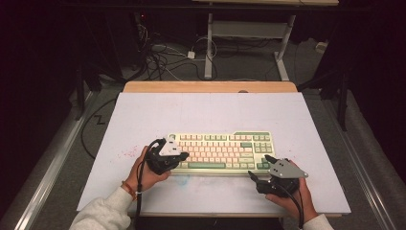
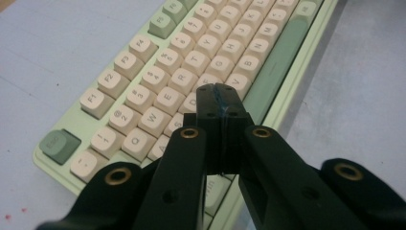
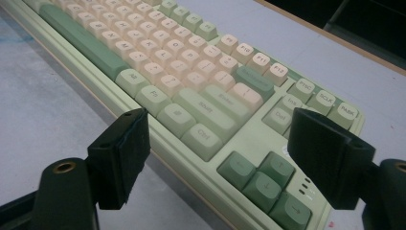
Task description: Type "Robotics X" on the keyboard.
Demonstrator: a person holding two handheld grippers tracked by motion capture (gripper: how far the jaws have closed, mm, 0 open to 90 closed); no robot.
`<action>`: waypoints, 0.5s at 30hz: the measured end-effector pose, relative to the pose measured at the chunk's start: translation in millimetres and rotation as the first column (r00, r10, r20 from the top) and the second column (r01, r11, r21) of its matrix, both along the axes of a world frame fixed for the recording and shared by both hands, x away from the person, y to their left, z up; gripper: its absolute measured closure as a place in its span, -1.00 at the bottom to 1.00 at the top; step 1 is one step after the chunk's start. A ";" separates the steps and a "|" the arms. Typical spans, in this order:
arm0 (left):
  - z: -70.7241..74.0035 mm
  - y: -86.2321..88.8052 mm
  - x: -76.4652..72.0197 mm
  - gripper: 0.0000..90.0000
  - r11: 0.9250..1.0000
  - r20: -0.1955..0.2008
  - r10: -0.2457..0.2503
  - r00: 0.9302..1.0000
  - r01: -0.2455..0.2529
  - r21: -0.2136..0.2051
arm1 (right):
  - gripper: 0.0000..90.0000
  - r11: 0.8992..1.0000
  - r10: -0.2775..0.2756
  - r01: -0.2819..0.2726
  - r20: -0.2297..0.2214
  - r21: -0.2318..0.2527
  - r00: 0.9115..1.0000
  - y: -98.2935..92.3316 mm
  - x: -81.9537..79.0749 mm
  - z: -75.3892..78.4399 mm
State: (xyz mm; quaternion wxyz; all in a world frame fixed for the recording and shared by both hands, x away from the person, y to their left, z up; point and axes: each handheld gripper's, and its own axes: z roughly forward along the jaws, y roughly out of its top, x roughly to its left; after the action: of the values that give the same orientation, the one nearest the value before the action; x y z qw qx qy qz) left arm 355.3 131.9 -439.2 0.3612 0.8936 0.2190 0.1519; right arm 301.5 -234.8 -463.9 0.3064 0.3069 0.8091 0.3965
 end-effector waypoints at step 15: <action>5.2 -32.7 28.9 0.96 0.998 -0.021 -0.043 0.999 0.044 0.054 | -0.49 1.000 0.009 -0.009 -0.003 -0.013 1.000 1.5 -0.5 -1.6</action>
State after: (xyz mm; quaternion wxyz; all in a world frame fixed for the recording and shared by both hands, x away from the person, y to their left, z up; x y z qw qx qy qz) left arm 384.2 99.2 -434.0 0.3379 0.9091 0.1988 0.1410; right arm 301.0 -233.3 -465.6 0.3053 0.3021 0.8135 0.3922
